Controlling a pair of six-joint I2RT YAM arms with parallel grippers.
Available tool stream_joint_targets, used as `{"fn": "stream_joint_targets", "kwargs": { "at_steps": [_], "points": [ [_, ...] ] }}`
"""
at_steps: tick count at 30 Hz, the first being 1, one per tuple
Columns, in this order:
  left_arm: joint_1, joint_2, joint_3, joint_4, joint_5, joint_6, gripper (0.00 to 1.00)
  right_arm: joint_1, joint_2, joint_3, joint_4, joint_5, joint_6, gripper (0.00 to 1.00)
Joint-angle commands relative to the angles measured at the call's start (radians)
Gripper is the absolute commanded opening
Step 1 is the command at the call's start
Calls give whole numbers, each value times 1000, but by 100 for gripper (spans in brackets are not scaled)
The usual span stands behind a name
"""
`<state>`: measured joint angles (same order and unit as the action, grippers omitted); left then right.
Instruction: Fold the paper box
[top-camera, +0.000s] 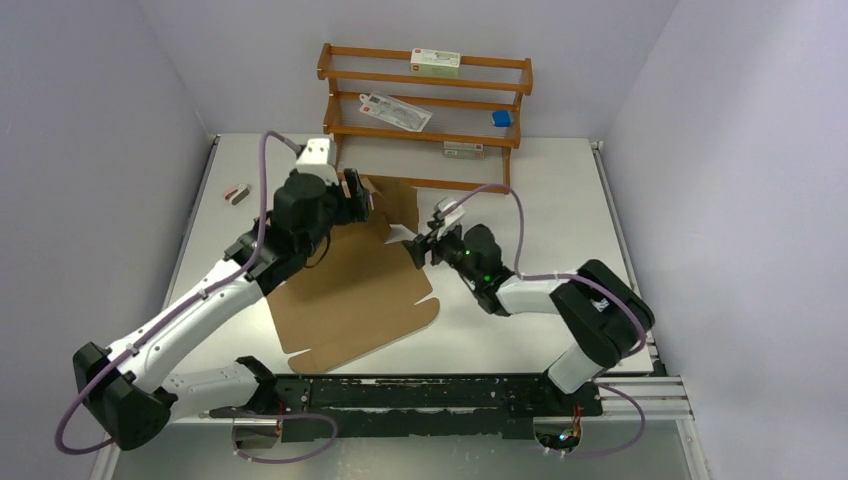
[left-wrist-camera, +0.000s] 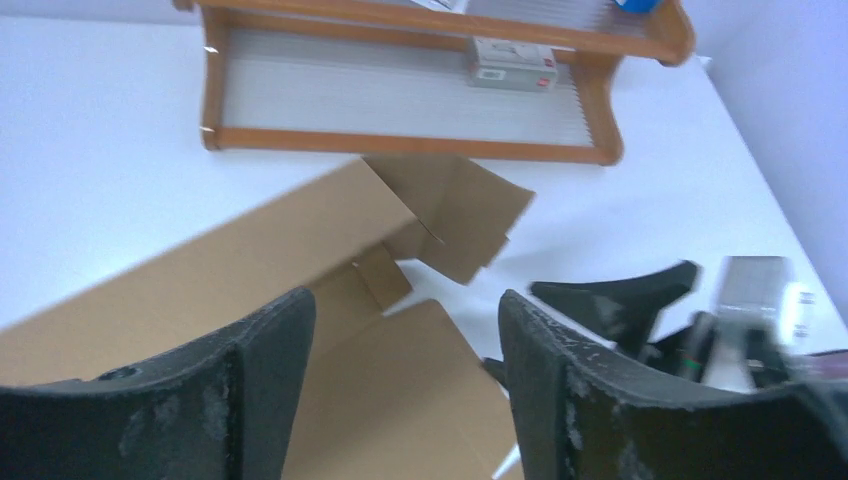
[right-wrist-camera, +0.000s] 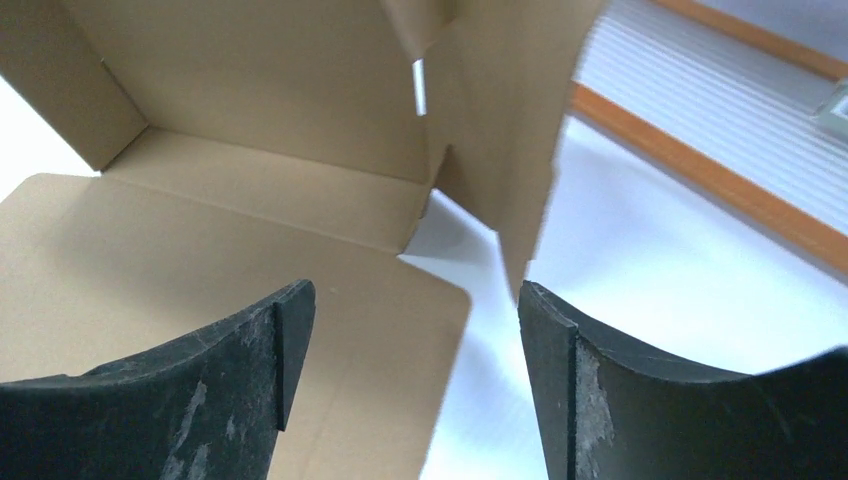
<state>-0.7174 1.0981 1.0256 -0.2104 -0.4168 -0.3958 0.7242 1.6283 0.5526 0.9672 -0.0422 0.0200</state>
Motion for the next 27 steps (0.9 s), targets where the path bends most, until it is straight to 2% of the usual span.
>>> {"fn": "stream_joint_targets", "kwargs": {
  "at_steps": [1, 5, 11, 18, 23, 25, 27],
  "points": [
    [110, 90, 100, -75, 53, 101, 76, -85, -75, 52, -175, -135, -11, 80],
    [237, 227, 167, -59, 228, 114, 80, -154, -63, 111, -209, -230, -11, 84],
    [365, 358, 218, 0, 437, 134, 83, -189, 25, 221, -234, -266, -12, 86],
    [384, 430, 225, 55, 569, 154, 87, -197, 120, 292, -207, -249, -11, 84],
    [384, 461, 217, 75, 621, 149, 84, -195, 136, 288, -178, -259, 2, 67],
    [384, 465, 215, 77, 639, 145, 82, -195, 129, 276, -174, -259, 7, 56],
    [384, 460, 213, 75, 649, 141, 80, -191, 115, 260, -180, -253, 11, 41]
  ]
}}
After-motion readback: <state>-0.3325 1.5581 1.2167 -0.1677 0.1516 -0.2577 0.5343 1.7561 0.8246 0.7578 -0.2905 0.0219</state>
